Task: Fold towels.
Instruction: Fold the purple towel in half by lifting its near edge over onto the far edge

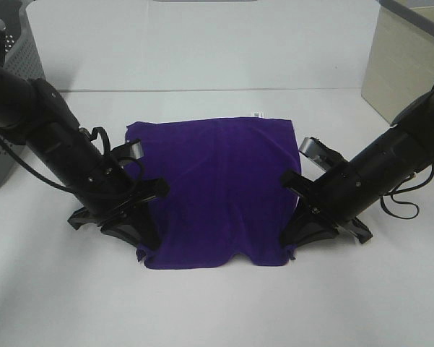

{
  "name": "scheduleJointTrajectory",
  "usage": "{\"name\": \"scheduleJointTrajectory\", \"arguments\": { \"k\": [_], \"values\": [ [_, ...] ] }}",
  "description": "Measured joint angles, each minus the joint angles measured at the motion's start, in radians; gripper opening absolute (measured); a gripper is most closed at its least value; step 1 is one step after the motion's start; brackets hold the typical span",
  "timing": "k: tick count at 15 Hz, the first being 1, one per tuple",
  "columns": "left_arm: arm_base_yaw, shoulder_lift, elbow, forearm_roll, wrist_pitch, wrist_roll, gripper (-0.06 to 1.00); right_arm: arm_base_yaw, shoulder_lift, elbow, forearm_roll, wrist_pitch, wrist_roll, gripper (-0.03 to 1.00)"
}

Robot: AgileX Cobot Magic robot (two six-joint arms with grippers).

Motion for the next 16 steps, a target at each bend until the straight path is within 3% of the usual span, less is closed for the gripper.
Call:
{"name": "scheduleJointTrajectory", "arguments": {
  "k": [4, 8, 12, 16],
  "values": [
    [0.0, -0.001, 0.0, 0.012, 0.017, 0.024, 0.0, 0.0, 0.0, 0.0, 0.0, 0.004, 0.0, 0.02],
    [0.0, -0.074, 0.009, 0.133, 0.047, 0.029, 0.0, 0.002, -0.06, 0.005, -0.074, 0.003, 0.035, 0.02],
    [0.0, -0.17, 0.01, 0.147, 0.06, 0.029, 0.0, 0.002, -0.18, 0.006, -0.096, 0.03, 0.044, 0.02],
    [0.016, -0.186, -0.07, 0.159, 0.051, 0.029, 0.0, 0.002, -0.204, -0.12, -0.119, 0.035, 0.069, 0.02]
  ]
}}
